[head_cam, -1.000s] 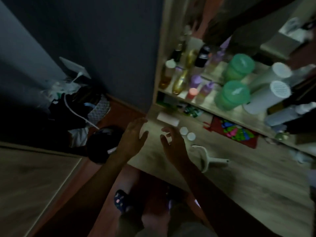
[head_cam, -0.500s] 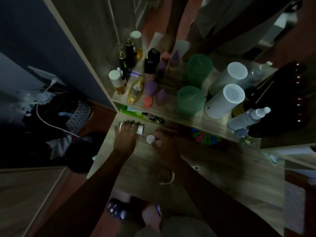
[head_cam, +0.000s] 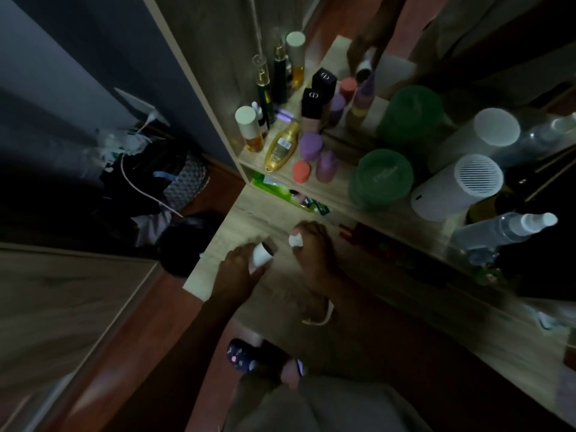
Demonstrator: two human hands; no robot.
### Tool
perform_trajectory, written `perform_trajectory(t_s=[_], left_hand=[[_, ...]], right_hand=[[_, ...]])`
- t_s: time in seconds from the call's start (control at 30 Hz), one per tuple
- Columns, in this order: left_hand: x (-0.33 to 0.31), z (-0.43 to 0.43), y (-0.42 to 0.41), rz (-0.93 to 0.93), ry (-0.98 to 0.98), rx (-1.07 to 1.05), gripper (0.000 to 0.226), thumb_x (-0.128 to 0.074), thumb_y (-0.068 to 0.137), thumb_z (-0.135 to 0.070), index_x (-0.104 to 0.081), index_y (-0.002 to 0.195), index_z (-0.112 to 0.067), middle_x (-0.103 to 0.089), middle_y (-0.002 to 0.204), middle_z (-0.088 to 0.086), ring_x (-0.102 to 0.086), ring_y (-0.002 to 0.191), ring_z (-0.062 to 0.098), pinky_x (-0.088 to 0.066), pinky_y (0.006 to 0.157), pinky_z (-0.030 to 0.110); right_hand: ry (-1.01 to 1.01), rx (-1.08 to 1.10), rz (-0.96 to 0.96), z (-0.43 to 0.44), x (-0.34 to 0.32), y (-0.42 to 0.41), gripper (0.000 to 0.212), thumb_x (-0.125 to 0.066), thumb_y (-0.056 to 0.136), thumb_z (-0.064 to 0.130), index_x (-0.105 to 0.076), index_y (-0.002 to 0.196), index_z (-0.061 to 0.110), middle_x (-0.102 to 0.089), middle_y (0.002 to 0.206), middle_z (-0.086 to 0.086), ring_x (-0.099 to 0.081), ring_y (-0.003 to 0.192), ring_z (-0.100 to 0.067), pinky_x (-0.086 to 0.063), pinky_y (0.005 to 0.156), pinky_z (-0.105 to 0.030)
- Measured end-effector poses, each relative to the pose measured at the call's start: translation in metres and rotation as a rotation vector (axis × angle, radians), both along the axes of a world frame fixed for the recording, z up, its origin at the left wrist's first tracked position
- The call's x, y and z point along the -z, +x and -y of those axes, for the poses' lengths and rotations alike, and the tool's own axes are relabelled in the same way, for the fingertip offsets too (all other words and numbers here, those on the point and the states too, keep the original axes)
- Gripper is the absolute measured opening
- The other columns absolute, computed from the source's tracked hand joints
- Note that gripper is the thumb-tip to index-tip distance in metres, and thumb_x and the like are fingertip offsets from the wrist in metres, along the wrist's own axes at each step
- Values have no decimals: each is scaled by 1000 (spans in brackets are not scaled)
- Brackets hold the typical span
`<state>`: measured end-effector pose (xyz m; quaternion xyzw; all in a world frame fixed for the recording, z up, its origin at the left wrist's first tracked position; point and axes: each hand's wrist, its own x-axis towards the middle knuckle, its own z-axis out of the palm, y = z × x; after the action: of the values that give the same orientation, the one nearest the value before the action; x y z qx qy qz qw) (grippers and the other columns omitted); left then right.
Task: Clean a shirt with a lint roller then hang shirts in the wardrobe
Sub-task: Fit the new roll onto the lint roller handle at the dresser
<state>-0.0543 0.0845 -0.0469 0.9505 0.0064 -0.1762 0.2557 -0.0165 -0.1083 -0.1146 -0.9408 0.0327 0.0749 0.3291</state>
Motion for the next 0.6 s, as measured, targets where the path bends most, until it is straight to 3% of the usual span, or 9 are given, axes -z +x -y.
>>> perform_trajectory(t_s=[0.07, 0.13, 0.27, 0.43, 0.6], left_hand=[[-12, -1, -11, 20, -84, -45, 76, -63, 79, -59, -62, 131, -4, -70, 121, 16, -67, 108, 34, -54, 90, 42], [-24, -3, -18, 56, -131, -85, 76, -57, 78, -61, -63, 130, -5, -71, 120, 12, -67, 107, 30, -52, 89, 37], [-46, -7, -28, 103, -214, -168, 62, -65, 81, -55, -63, 131, -17, -71, 123, 0, -67, 109, 19, -54, 87, 32], [-70, -8, -37, 168, -251, -211, 56, -79, 85, -36, -59, 135, -20, -69, 126, -4, -64, 112, 13, -49, 85, 26], [-86, -3, -45, 194, -260, -188, 60, -77, 83, -41, -55, 136, -23, -68, 126, -6, -65, 111, 13, -52, 84, 30]], right_hand=[[166, 11, 18, -1, -8, 2, 20, -72, 76, 14, -71, 96, 12, -71, 101, -9, -66, 98, -26, -53, 92, -39], [374, 44, -48, -4, -22, 3, 17, -76, 80, 9, -71, 96, 6, -72, 96, -6, -67, 89, -15, -53, 85, -30], [685, 24, -213, -3, -60, -1, 26, -83, 76, 2, -68, 97, 4, -71, 92, -1, -62, 77, 7, -48, 75, -17], [839, -66, -230, -6, -115, -9, 21, -83, 79, 11, -71, 95, 17, -74, 94, 4, -68, 91, -3, -49, 79, -24], [882, -148, -204, -7, -148, -10, 21, -81, 80, 12, -72, 99, 16, -75, 103, -4, -70, 100, -19, -54, 90, -43]])
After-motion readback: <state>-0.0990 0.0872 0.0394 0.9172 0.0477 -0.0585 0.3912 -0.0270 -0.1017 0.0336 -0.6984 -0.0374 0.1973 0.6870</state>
